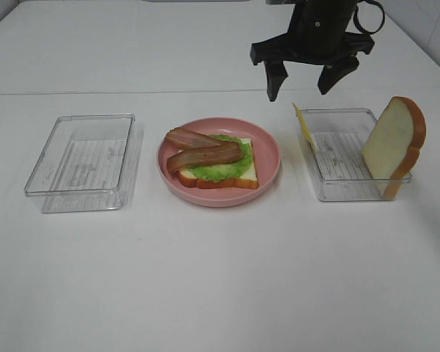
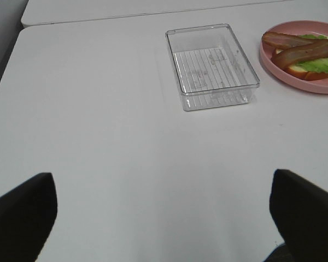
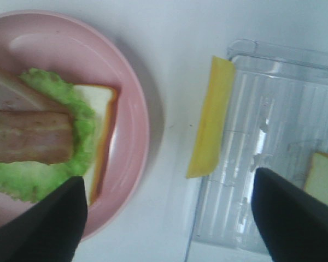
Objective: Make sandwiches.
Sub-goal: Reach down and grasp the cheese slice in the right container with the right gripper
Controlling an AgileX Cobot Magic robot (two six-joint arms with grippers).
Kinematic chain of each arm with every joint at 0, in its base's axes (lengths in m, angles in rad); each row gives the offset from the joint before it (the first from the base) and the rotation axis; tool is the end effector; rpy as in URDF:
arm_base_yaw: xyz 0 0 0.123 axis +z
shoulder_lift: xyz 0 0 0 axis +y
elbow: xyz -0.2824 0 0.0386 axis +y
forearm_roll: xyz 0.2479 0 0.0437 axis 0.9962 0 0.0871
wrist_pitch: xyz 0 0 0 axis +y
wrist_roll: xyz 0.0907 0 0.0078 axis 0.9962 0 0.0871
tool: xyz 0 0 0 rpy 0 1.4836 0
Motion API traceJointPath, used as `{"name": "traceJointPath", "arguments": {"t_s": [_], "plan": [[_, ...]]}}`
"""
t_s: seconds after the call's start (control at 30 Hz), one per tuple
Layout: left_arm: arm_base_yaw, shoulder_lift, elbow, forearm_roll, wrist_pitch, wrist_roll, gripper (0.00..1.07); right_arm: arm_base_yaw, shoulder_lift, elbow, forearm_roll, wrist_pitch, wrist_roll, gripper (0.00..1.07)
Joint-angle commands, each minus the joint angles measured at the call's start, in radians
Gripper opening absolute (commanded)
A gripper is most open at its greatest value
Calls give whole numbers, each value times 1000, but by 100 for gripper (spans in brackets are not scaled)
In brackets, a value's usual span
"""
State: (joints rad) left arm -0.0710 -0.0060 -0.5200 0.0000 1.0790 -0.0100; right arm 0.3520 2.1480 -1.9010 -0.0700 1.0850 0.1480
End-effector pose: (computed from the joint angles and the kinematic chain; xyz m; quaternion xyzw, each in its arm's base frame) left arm -0.0089 0.0006 0.2812 0.0260 0.8508 -0.0212 0.5244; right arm 0.4399 0.1556 0.2343 -0.1115 0.9799 0.0080 0.1653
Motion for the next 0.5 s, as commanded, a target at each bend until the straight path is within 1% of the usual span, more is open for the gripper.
{"name": "traceJointPath", "arguments": {"t_s": [0.03, 0.1, 0.13, 0.17, 0.2, 0.27, 0.3, 0.37, 0.47, 0.5], "plan": [[-5, -15, 2, -6, -4, -1, 98, -28, 18, -20, -21, 21, 14, 80], [-5, -15, 2, 0, -4, -1, 98, -55, 49, -59, -11, 34, 13, 80], [-5, -15, 2, 0, -4, -1, 98, -55, 49, -59, -11, 34, 13, 80], [-5, -15, 2, 0, -4, -1, 98, -70, 74, -94, 6, 43, 4, 80], [-5, -15, 2, 0, -4, -1, 98, -70, 74, -94, 6, 43, 4, 80], [-5, -15, 2, 5, -4, -1, 98, -87, 118, -151, 30, 68, -10, 79], [-5, -15, 2, 5, -4, -1, 98, -87, 118, -151, 30, 68, -10, 79], [-5, -15, 2, 5, -4, -1, 98, -87, 173, -218, 58, 88, -17, 79], [-5, -15, 2, 5, -4, -1, 98, -87, 188, -232, 61, 91, -17, 79], [-5, -15, 2, 5, -4, -1, 98, -87, 213, -263, 70, 99, -17, 79]]}}
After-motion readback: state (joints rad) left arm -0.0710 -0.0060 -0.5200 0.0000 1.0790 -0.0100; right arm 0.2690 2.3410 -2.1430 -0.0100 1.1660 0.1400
